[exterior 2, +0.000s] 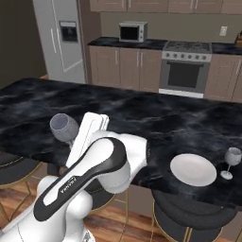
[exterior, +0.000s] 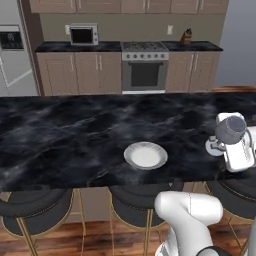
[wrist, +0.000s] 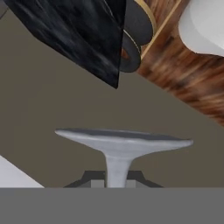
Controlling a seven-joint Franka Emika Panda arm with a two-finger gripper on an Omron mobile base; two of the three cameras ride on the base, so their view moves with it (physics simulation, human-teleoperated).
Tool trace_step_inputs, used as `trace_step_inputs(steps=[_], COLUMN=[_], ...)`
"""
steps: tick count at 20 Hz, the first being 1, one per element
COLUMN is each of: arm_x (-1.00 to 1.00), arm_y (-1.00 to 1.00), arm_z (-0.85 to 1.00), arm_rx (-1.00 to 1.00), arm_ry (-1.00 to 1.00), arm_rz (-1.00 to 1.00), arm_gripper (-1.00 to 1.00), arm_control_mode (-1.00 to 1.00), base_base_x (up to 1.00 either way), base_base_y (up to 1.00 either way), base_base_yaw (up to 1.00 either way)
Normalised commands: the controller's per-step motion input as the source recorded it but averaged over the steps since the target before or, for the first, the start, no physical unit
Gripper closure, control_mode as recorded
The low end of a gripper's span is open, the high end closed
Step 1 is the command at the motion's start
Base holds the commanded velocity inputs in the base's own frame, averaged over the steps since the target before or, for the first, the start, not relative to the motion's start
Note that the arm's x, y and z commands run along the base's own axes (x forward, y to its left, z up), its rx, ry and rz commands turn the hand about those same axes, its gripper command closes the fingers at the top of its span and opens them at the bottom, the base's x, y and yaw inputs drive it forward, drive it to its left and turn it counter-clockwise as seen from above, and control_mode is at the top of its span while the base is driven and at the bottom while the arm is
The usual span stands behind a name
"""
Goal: Retrieve the wine glasses from the counter and place one next to each plate.
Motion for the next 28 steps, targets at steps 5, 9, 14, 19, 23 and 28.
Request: trace_step_inputs(steps=[5,9,14,19,23,28], arm_x=[0.0,0.84,0.81,0.68,0.49,0.33], arm_y=[0.0,0.09,0.0,0.0,-0.08,-0.23], arm_z=[0.0,-0.04,-0.11,-0.17,-0.32,-0.36], arm_rx=[0.0,-0.01,-0.01,0.0,0.0,0.0], arm_ry=[0.0,0.14,0.17,0.1,0.02,0.0], arm_rz=[0.0,-0.06,0.0,0.01,0.06,0.07], arm_gripper=[1.0,1.0,1.0,1.0,1.0,1.0], arm_control_mode=[1.0,-1.0,-1.0,-1.0,-1.0,-1.0], base_base_x=[0.83,0.0,0.0,0.0,0.0,0.0], base_base_y=[0.33,0.0,0.0,0.0,0.0,0.0], base_base_yaw=[-0.34,0.0,0.0,0.0,0.0,0.0])
